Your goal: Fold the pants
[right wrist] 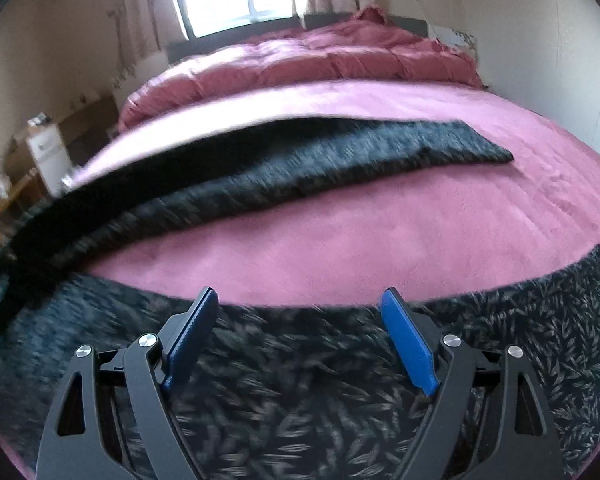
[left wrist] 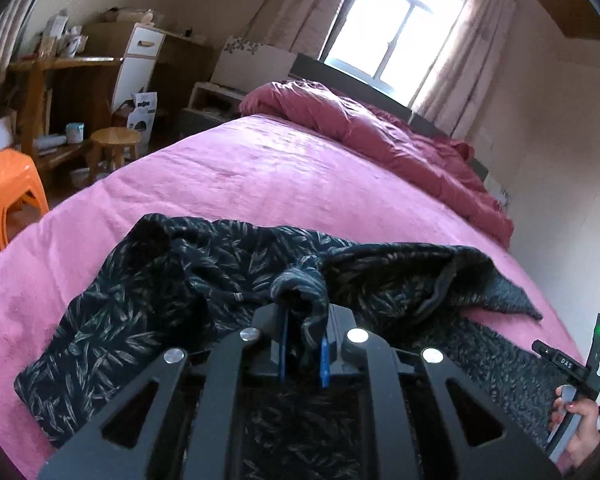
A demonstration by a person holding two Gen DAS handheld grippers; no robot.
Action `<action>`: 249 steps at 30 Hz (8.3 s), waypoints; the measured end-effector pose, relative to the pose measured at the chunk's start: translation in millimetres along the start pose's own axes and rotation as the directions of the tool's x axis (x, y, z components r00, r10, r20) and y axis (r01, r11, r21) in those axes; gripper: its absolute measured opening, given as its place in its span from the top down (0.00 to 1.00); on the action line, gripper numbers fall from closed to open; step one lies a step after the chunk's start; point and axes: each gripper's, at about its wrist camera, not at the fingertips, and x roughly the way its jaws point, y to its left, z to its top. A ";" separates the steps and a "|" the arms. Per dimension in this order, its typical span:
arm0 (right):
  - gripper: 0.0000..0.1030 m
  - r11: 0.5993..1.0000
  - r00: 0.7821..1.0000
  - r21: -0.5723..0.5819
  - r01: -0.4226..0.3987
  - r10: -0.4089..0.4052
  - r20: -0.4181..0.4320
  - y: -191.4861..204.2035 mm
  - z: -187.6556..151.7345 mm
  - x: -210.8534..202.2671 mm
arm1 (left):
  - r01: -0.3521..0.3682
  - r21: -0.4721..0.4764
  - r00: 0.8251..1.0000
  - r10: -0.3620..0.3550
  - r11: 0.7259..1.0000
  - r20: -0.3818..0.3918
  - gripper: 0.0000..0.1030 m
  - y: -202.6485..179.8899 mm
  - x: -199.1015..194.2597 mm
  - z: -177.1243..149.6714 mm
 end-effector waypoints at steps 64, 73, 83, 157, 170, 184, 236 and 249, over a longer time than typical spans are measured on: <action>0.94 0.859 0.900 0.393 -0.328 0.410 -0.145 -1.1 -70.0 -26.3 | 0.130 -0.355 0.991 -0.137 0.926 0.006 0.56 72.6 -61.0 -36.6; 0.94 0.855 0.897 0.398 -0.332 0.417 -0.147 6.6 -66.5 -20.4 | 0.217 -0.399 0.969 -0.245 0.891 -0.019 0.24 65.1 -74.5 -51.4; 0.94 0.852 0.900 0.408 -0.327 0.413 -0.140 -4.4 -63.5 -15.8 | 0.142 -0.494 0.969 -0.223 0.858 -0.109 0.22 56.5 -62.6 -45.9; 0.96 0.849 0.870 0.290 -0.441 0.484 -0.094 -0.5 -68.3 -62.4 | 0.165 -0.334 0.974 -0.206 0.928 -0.091 0.92 33.6 -82.7 65.1; 0.96 0.849 0.810 0.216 -0.481 0.525 -0.259 27.3 -88.4 -56.3 | -0.005 -0.459 0.974 -0.099 0.888 -0.202 0.90 115.3 -86.2 -16.9; 0.75 0.837 0.801 0.296 -0.460 0.535 -0.268 16.2 -84.0 -60.7 | -0.188 -0.326 0.981 0.160 0.926 -0.111 0.41 91.5 -141.7 -19.5; 0.88 0.668 0.999 0.744 -0.005 0.039 -0.029 -291.1 -46.7 -63.6 | 0.056 0.175 0.993 -0.036 0.983 -0.115 0.05 -70.9 -87.1 -65.1; 0.97 0.735 0.998 0.675 0.061 -0.067 -0.017 -312.6 -57.2 -94.2 | 0.044 0.279 0.980 0.012 0.959 -0.196 0.05 -98.3 -60.1 -72.2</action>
